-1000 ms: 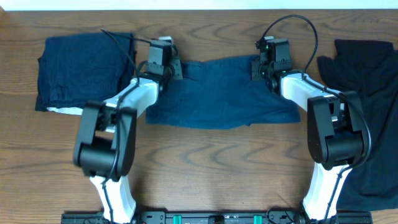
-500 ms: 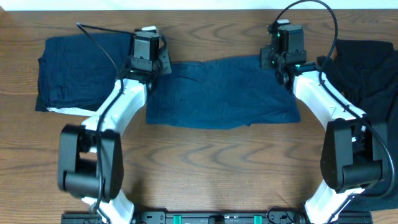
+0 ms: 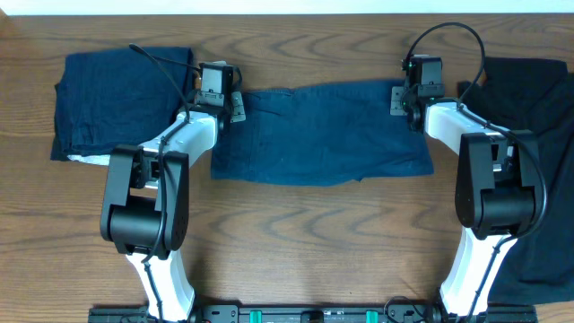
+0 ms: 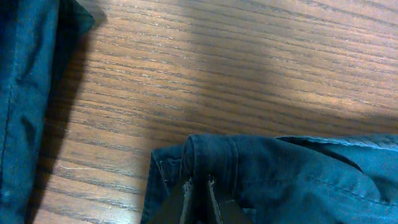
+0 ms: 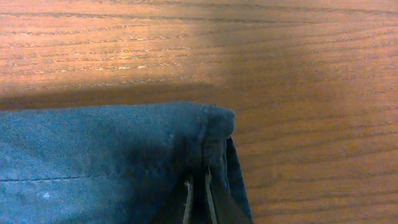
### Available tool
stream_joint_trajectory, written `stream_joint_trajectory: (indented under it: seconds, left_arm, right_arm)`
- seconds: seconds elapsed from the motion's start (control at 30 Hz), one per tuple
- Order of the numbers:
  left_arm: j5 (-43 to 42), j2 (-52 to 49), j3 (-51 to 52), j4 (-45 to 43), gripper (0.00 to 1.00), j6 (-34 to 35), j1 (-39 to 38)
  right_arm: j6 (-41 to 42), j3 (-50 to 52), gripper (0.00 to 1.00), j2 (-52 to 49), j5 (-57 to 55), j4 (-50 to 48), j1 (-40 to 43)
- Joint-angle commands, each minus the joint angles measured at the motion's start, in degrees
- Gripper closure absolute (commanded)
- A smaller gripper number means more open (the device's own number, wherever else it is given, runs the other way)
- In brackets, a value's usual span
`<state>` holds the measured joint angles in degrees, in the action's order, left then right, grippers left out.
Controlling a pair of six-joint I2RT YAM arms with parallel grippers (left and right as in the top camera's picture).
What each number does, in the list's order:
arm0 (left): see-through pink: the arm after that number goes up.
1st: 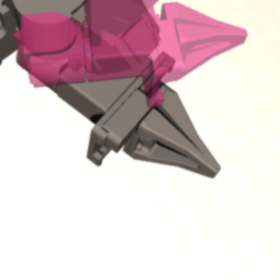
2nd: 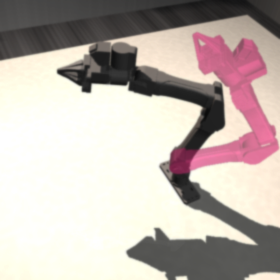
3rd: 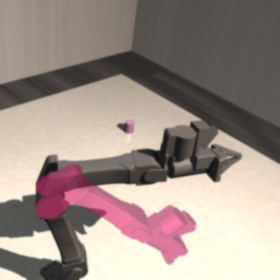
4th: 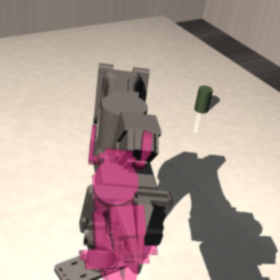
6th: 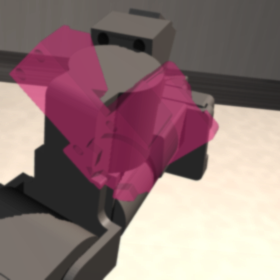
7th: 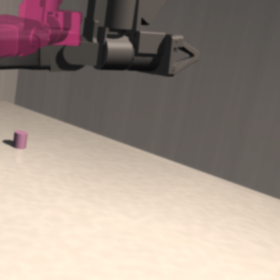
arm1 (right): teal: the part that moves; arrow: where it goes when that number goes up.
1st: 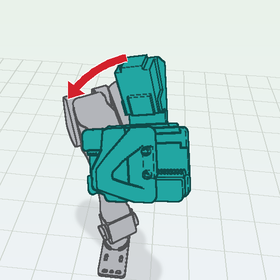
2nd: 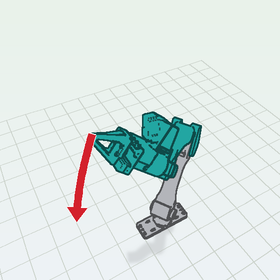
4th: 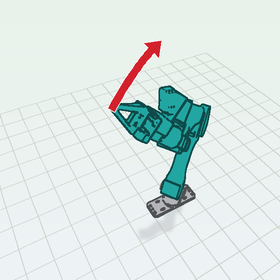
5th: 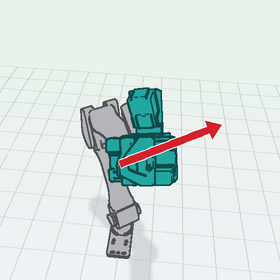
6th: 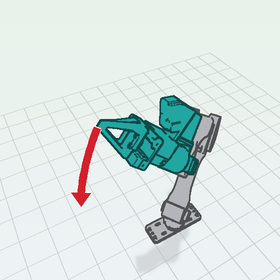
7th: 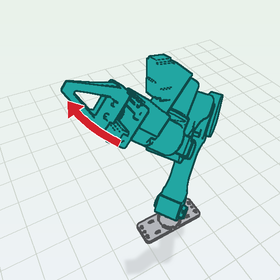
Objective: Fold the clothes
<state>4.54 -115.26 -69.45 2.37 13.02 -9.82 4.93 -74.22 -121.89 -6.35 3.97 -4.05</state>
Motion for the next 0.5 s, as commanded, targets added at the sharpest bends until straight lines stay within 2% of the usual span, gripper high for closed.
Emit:
stream_joint_trajectory:
  seconds: [0.0, 0.07, 0.17, 0.27, 0.33, 0.47]
  left_arm:
    - [0.7, 5.6, 0.4, 0.6, 0.89, -1.0, 0.2]
    - [0.7, 9.8, 0.4, 2.3, 0.89, -1.0, 0.2]
    - [0.7, 17.0, 0.4, 7.5, 0.83, -1.0, 0.2]
    - [0.2, 22.8, 0.4, 14.6, 0.67, -1.0, 0.2]
    - [-1.9, 25.6, 0.4, 19.4, 0.63, -1.2, 0.3]
    - [-8.9, 27.3, 0.4, 26.4, 0.50, -1.2, 1.4]
  right_arm:
    - [-2.8, -1.0, 0.93, 0.5, 0.1, 0.3, 0.6]
    - [-3.9, -1.9, 0.90, 2.2, 0.9, 1.7, 0.4]
    - [-3.9, -4.1, 0.83, 7.2, 2.8, 9.5, -0.2]
    - [-4.0, -6.4, 0.74, 12.8, 8.6, 19.9, -0.9]
    - [-3.9, -7.3, 0.67, 16.1, 12.2, 24.6, -1.3]
    - [-3.0, -7.4, 0.67, 21.1, 21.0, 28.5, -2.4]
